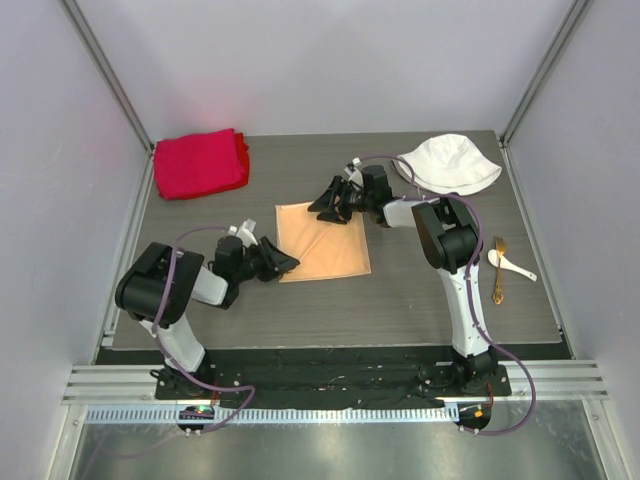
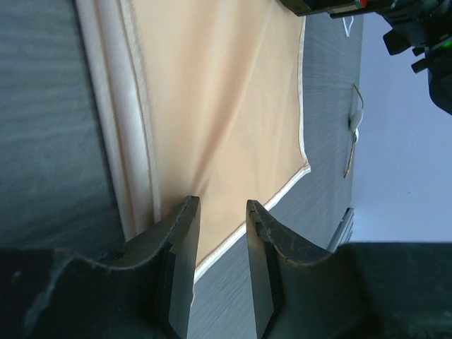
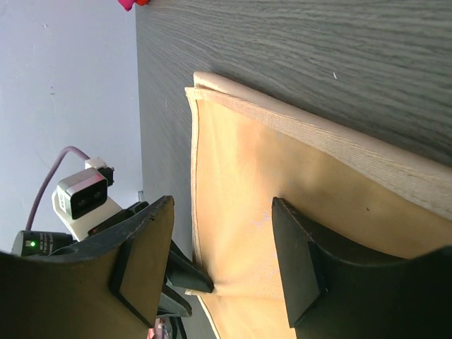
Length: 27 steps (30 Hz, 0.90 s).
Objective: Fold the napkin into a case and place the utensils inside
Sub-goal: Smooth out the upper triangle-folded napkin at the center of the board.
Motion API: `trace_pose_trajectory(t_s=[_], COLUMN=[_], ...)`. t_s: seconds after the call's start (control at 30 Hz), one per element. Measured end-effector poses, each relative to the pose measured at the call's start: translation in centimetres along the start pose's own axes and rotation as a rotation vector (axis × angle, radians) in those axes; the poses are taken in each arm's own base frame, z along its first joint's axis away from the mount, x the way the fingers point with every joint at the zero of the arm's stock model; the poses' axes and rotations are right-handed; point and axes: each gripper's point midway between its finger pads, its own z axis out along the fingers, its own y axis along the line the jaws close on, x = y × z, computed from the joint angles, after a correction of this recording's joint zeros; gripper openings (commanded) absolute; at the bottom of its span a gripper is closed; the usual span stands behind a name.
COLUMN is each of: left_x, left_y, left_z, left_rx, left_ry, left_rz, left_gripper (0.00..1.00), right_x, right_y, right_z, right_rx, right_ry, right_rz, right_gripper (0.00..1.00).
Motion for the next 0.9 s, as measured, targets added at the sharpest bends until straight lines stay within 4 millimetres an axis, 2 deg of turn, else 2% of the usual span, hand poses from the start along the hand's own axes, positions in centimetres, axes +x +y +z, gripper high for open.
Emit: trace_pose_trajectory(t_s=[0.23, 0.27, 0.3, 0.47, 0.57, 0.63, 0.73, 0.77, 0.83, 0.9], left_x=[2.3, 2.4, 2.5, 2.5, 0.7, -1.8, -4.2, -4.6, -4.4, -3.7], left_y=[0.6, 0.5, 0.5, -0.3, -2.0, -4.5, -6.9, -6.9, -5.8, -3.2], left_z=[-3.5, -3.9, -4.2, -5.5, -6.0, -6.0, -5.7, -5.5, -5.2, -4.7], left_rx=[0.030, 0.027, 0.023, -0.029, -0.054, -0.043, -0.038, -0.048, -0.100, -0.195], left_ry=[-0.034, -0.037, -0.040, -0.039, -0.067, -0.105, -0.129, -0.131, -0.114, -0.071], left_rz=[-0.017, -0.016, -0.014, 0.006, 0.050, 0.091, 0.123, 0.128, 0.115, 0.088], left_gripper=[0.44, 0.50, 0.52, 0.56, 0.56, 0.54, 0.50, 0.47, 0.47, 0.44], right_x=[0.2, 0.3, 0.3, 0.4, 0.4, 0.4, 0.5, 0.5, 0.5, 0.4], right_y=[-0.1, -0.1, -0.1, -0.1, -0.1, -0.1, -0.1, -0.1, -0.1, 0.1], right_z=[-0.2, -0.2, -0.2, -0.3, -0.3, -0.3, -0.2, -0.2, -0.3, -0.4], right_rx=[-0.003, -0.005, -0.006, -0.007, -0.006, -0.007, -0.007, -0.006, -0.003, 0.005], right_ry=[0.013, 0.018, 0.022, 0.027, 0.027, 0.027, 0.028, 0.029, 0.031, 0.035], right_rz=[-0.003, -0.002, 0.000, -0.001, -0.003, -0.004, -0.004, -0.004, -0.006, -0.013], right_gripper=[0.63, 0.63, 0.63, 0.63, 0.63, 0.63, 0.63, 0.63, 0.66, 0.69])
